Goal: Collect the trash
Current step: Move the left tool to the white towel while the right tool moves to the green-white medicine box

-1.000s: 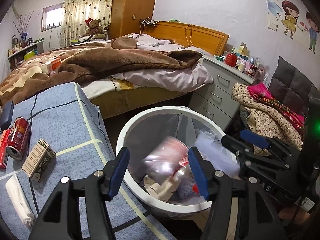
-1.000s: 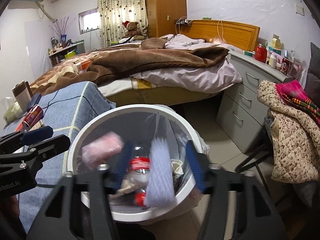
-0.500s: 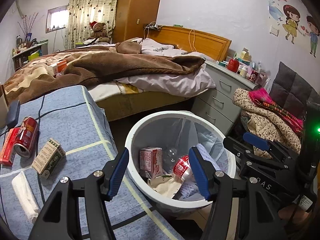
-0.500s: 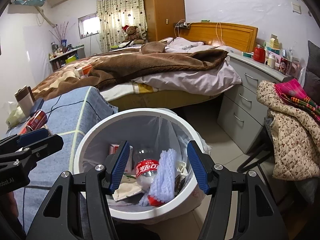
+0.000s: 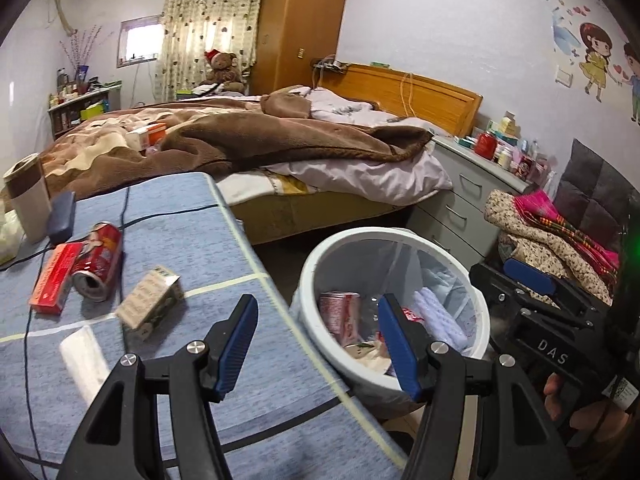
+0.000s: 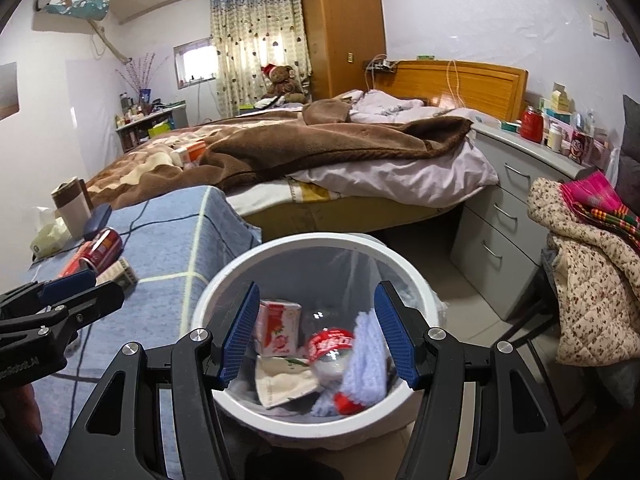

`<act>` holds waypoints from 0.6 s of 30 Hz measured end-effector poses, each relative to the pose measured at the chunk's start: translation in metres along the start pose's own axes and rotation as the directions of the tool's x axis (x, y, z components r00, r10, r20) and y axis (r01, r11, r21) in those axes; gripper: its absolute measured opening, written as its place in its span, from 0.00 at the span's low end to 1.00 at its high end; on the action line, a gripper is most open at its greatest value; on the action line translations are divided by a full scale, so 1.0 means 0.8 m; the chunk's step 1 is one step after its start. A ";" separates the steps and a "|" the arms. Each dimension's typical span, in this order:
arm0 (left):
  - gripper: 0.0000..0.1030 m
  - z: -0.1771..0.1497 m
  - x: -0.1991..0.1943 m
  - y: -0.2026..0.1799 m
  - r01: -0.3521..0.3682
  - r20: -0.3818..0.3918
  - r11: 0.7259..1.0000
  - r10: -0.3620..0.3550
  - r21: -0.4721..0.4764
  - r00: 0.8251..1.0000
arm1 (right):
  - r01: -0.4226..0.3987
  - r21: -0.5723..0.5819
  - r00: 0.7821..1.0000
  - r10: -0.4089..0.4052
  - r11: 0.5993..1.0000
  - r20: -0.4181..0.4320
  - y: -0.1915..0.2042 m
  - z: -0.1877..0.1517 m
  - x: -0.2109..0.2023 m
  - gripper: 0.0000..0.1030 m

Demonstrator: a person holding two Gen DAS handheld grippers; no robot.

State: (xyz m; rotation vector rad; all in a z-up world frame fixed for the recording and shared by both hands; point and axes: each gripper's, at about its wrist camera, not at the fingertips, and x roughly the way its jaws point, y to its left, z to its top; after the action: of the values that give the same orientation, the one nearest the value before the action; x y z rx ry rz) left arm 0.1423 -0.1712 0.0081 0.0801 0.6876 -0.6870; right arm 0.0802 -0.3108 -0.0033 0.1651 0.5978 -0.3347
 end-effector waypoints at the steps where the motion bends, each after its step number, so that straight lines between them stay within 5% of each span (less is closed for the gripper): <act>1: 0.62 0.000 -0.003 0.005 -0.011 0.005 1.000 0.011 -0.005 1.000 | -0.003 -0.002 1.000 0.003 1.000 0.002 0.005 -0.001 -0.002 0.60; 18: 0.63 -0.024 -0.053 0.107 -0.158 0.028 0.980 0.163 -0.122 0.986 | -0.131 -0.082 0.991 0.132 0.988 0.006 0.080 0.008 0.016 0.60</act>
State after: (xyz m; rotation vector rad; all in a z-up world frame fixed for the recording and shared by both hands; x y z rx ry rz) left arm 0.1599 -0.0757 0.0059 0.0118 0.6764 -0.4900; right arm 0.1159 -0.2555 -0.0018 0.1237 0.5855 -0.1836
